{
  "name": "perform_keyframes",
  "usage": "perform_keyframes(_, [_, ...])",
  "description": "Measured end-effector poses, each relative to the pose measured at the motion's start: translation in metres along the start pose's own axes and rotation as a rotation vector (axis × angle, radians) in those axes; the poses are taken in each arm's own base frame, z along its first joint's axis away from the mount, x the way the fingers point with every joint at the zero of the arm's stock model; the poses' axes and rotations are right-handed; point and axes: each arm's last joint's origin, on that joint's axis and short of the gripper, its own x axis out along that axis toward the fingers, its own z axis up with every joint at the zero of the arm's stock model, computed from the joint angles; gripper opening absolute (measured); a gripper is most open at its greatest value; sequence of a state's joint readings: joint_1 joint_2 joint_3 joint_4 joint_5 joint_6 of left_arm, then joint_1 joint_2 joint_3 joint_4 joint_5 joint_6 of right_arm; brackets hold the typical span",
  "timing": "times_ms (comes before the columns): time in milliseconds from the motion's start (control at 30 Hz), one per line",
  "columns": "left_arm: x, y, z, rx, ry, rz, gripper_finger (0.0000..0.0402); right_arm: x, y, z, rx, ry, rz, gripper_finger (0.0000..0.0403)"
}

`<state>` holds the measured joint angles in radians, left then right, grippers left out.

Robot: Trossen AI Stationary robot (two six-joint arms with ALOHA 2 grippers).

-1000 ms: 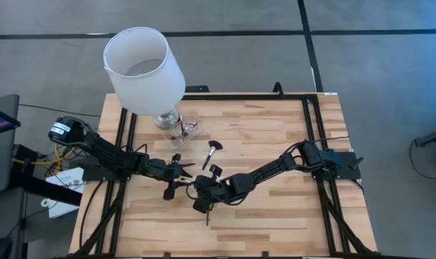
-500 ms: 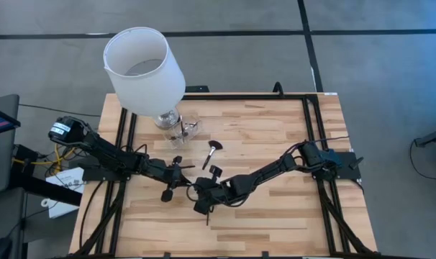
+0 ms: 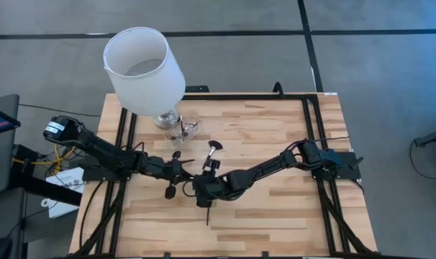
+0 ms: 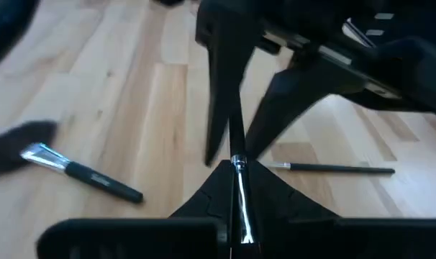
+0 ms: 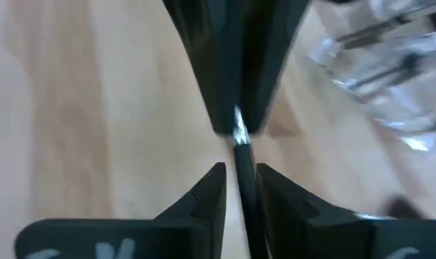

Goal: Put items in baskets/containers
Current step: Put the black eyeshadow brush in the transparent organizer

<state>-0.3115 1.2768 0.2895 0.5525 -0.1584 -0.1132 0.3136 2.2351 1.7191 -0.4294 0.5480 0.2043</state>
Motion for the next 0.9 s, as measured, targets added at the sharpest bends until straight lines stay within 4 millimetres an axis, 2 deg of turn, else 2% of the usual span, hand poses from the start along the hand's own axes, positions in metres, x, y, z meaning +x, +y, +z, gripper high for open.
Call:
perform_keyframes(233, [-0.019, 0.005, 0.027, 0.13, 0.21, 0.183, 0.0025, -0.032, -0.013, 0.02, -0.196, 0.116, -0.173, 0.0078])
perform_keyframes(433, [-0.05, 0.01, 0.069, 0.227, 0.293, 0.311, 0.0027, -0.072, -0.033, 0.03, -0.349, 0.217, -0.457, 0.0078])
perform_keyframes(567, [-0.07, 0.021, 0.088, 0.239, 0.365, 0.425, 0.0027, -0.098, -0.053, 0.03, -0.351, 0.297, -0.585, 0.0078])
perform_keyframes(633, [-0.076, 0.029, 0.091, 0.239, 0.421, 0.471, 0.0028, -0.1, -0.059, 0.033, -0.286, 0.276, -0.615, 0.0076])
perform_keyframes(733, [-0.082, 0.041, 0.092, 0.215, 0.484, 0.53, 0.0028, -0.11, -0.069, 0.037, -0.278, 0.27, -0.593, 0.0073])
perform_keyframes(800, [-0.085, 0.049, 0.087, 0.204, 0.555, 0.562, 0.0027, -0.115, -0.079, 0.038, -0.261, 0.281, -0.603, 0.0071])
perform_keyframes(900, [-0.088, 0.058, 0.081, 0.186, 0.635, 0.597, 0.0028, -0.108, -0.088, 0.037, -0.204, 0.281, -0.608, 0.0071])
